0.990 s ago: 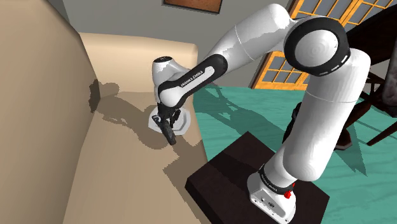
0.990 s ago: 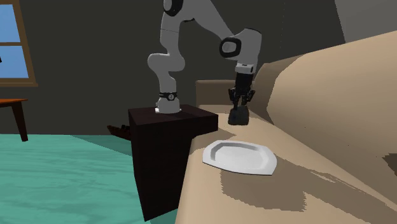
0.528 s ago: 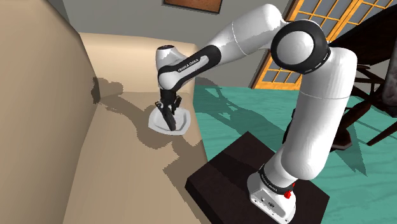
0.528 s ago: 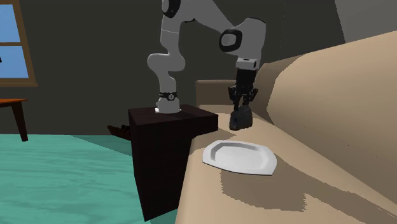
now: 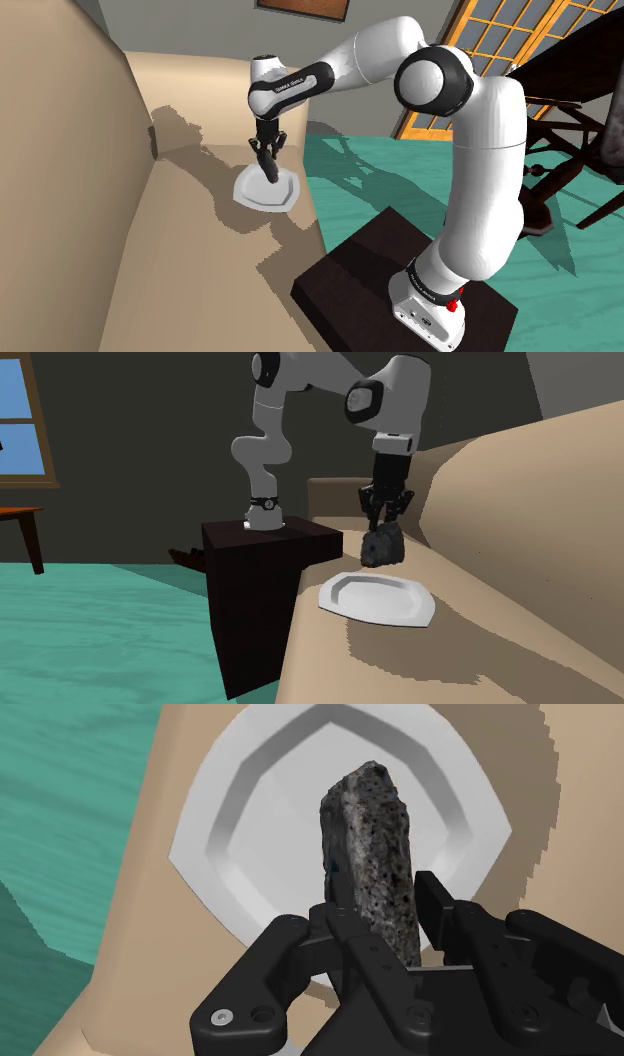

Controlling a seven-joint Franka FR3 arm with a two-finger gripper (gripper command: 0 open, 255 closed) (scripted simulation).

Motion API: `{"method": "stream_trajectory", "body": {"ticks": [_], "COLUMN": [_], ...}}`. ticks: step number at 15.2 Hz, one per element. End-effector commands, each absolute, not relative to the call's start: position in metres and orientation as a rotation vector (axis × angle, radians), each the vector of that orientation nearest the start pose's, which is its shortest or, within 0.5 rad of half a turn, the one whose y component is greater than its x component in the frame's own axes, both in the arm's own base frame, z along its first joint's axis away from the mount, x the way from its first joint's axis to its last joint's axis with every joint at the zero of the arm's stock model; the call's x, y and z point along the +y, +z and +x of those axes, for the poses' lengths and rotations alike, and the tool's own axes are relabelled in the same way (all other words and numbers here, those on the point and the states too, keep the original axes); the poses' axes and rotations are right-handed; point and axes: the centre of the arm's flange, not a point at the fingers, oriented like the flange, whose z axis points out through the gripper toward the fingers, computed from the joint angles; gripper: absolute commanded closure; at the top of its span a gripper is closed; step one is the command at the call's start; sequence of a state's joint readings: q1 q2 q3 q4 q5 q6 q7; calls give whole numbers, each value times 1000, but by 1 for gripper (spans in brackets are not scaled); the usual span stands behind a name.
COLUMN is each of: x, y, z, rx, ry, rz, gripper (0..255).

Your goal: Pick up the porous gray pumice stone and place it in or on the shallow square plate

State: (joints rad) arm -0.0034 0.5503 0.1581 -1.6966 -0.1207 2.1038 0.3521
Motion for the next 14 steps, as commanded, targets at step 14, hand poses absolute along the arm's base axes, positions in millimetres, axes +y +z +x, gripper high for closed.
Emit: {"method": "stream_trajectory", "body": {"ticks": [14], "x": [73], "y": [204], "z": [669], "rx": [231], "ry": [201], "rz": [-3176], "gripper": [255]}}
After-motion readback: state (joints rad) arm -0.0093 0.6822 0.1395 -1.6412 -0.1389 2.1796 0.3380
